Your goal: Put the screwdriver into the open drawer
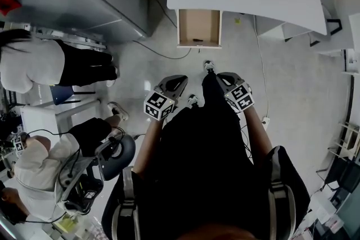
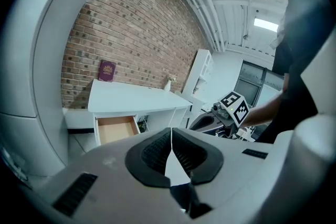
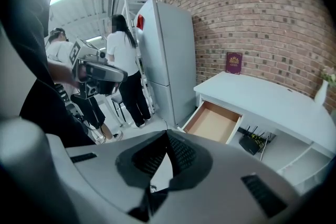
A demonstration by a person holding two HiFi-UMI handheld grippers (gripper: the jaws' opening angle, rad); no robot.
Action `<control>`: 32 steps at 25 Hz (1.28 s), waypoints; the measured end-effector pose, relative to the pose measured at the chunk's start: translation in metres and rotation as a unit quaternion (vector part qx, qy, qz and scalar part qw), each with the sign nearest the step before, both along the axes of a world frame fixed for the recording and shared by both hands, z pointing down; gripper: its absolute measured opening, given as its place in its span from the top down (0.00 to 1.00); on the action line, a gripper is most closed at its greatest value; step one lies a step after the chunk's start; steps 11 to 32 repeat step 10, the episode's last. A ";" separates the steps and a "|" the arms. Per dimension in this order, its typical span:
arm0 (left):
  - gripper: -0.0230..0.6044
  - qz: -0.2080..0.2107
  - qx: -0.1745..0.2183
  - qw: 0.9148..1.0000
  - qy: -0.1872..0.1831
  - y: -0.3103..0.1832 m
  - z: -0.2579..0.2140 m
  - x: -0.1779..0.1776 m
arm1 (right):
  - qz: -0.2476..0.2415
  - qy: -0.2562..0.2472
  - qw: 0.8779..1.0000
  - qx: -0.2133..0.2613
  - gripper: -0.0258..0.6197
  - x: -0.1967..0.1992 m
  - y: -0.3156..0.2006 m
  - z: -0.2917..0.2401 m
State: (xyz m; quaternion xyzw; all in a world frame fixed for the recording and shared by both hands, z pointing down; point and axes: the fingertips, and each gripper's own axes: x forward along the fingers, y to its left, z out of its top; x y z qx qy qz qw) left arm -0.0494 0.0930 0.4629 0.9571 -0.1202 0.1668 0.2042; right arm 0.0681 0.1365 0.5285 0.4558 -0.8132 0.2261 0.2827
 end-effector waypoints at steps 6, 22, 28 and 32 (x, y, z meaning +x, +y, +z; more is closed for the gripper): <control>0.94 0.002 -0.001 1.000 -0.003 0.005 0.003 -0.007 | 0.002 0.001 1.000 0.004 0.87 -0.005 0.004 -0.001; 0.94 0.003 -0.002 1.000 -0.005 0.008 0.002 -0.006 | 0.000 0.002 1.000 0.002 0.87 -0.005 0.010 -0.001; 0.94 0.003 -0.002 1.000 -0.005 0.008 0.002 -0.006 | 0.000 0.002 1.000 0.002 0.87 -0.005 0.010 -0.001; 0.94 0.003 -0.002 1.000 -0.005 0.008 0.002 -0.006 | 0.000 0.002 1.000 0.002 0.87 -0.005 0.010 -0.001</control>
